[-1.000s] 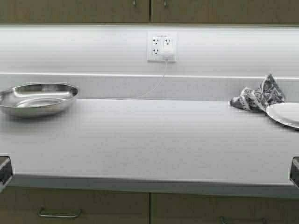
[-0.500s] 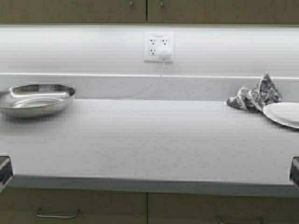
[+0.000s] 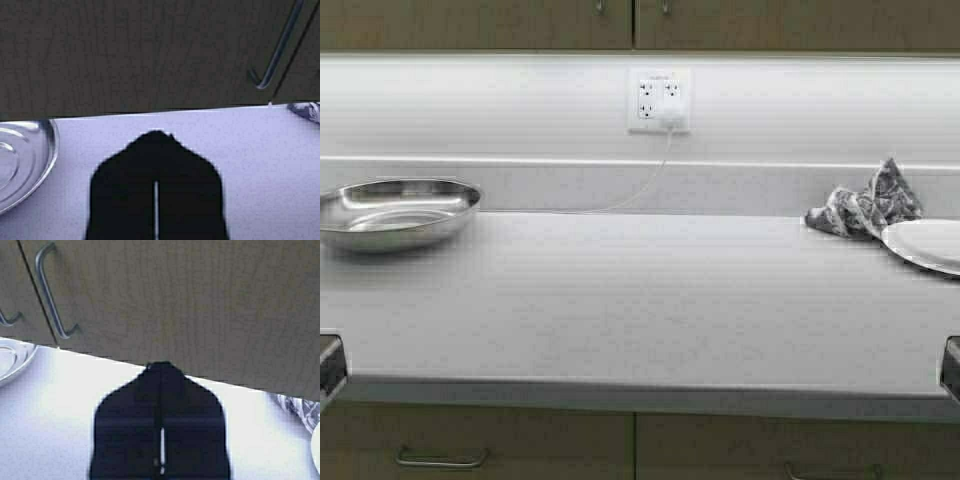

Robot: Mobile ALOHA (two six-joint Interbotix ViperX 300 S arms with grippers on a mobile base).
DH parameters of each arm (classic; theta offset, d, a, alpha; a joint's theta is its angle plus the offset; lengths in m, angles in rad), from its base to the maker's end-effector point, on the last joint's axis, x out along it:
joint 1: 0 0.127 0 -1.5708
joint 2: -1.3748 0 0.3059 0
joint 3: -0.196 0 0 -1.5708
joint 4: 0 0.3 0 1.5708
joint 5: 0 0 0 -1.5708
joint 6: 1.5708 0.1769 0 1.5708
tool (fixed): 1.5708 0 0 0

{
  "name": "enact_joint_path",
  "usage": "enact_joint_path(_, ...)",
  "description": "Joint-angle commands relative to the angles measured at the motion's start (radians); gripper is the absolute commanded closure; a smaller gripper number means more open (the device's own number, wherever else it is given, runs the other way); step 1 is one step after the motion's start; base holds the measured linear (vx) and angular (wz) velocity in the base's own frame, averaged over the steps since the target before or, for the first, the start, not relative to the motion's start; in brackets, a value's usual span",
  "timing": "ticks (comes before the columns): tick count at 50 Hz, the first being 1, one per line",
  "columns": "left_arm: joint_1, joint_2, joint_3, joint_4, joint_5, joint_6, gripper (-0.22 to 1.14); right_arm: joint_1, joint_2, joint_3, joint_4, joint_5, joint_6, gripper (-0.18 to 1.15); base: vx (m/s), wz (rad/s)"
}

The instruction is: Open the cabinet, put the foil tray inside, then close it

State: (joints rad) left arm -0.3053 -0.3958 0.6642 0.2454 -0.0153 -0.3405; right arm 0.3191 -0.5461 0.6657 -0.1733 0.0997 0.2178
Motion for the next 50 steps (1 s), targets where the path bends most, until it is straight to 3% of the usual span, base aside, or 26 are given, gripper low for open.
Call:
enact_joint_path(1,-0.002,0.0,-0.009,-0.002,-0.021,-0.002,0.87,0.002,-0.005,-0.014,-0.002,-0.005,-0.006,0.9,0.0,0.0)
enact_joint_path(50,-0.002,0.011,-0.003,-0.002,-0.028,-0.002,0.87,0.002,0.0,-0.011,-0.008,-0.008,-0.009,0.9,0.0,0.0)
